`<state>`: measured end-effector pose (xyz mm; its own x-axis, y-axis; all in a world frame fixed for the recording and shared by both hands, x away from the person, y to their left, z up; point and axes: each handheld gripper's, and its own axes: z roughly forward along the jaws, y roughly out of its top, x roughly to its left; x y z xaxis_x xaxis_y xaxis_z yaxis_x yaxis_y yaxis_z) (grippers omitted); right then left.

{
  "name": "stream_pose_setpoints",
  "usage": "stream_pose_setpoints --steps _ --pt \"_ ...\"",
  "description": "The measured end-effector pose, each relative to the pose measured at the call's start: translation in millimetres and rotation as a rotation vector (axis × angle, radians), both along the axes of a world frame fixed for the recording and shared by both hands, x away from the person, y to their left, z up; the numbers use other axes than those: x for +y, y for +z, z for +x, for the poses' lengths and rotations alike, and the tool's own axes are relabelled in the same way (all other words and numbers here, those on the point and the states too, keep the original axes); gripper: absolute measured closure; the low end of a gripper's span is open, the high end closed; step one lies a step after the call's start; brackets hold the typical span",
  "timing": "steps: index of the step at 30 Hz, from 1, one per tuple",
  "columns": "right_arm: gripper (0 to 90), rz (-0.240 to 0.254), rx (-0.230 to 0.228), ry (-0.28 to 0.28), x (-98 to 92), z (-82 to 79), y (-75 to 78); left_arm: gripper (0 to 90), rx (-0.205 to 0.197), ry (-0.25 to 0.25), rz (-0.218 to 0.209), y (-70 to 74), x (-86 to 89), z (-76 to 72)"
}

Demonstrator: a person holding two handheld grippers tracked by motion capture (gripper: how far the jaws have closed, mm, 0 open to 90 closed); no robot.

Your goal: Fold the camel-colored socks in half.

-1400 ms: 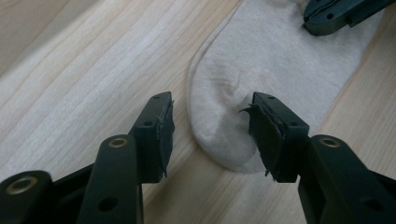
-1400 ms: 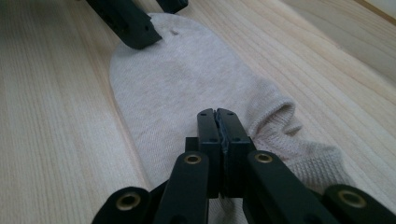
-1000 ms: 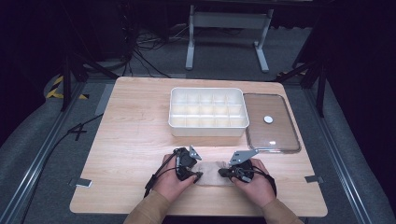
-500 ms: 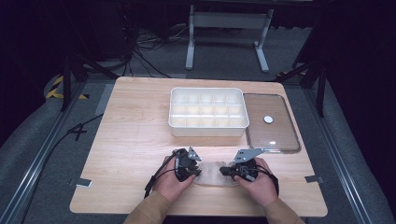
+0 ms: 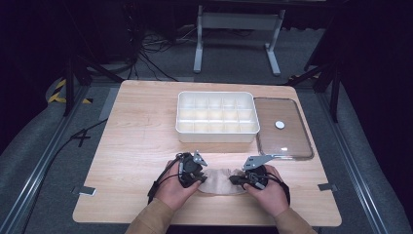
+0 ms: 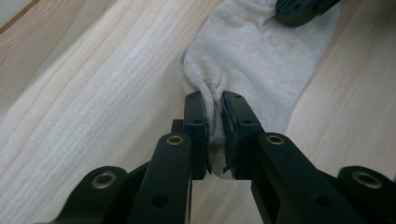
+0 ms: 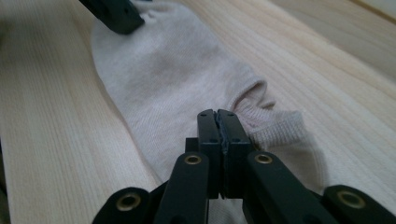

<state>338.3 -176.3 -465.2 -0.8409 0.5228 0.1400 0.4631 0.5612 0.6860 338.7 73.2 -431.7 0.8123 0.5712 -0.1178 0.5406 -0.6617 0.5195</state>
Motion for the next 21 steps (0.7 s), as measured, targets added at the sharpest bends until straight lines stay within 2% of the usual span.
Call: stream_pose_setpoints --steps 2,6,11,14,19,21 --pt "89.7 -0.018 0.001 0.006 2.6 -0.3 -4.6 80.7 -0.007 -0.003 -0.015 3.4 0.8 -1.0" --pt "89.8 -0.028 -0.012 0.024 5.7 -0.5 -4.5 80.7 -0.008 -0.013 -0.047 9.4 2.3 -2.1" --pt "89.8 -0.025 -0.024 0.04 6.6 -0.9 -5.3 80.7 -0.001 -0.033 -0.1 18.1 -0.4 -4.3" --pt "89.8 -0.023 -0.036 0.057 8.7 -2.4 -6.1 80.7 -0.001 -0.043 -0.106 19.6 -1.8 -4.2" --pt "89.8 -0.014 -0.047 0.084 15.7 -8.9 -7.1 80.6 0.019 -0.075 -0.147 22.2 -9.3 -5.1" --pt "89.8 -0.01 -0.055 0.093 17.5 -10.1 -7.6 80.6 0.012 -0.094 -0.148 24.0 -12.7 -5.4"
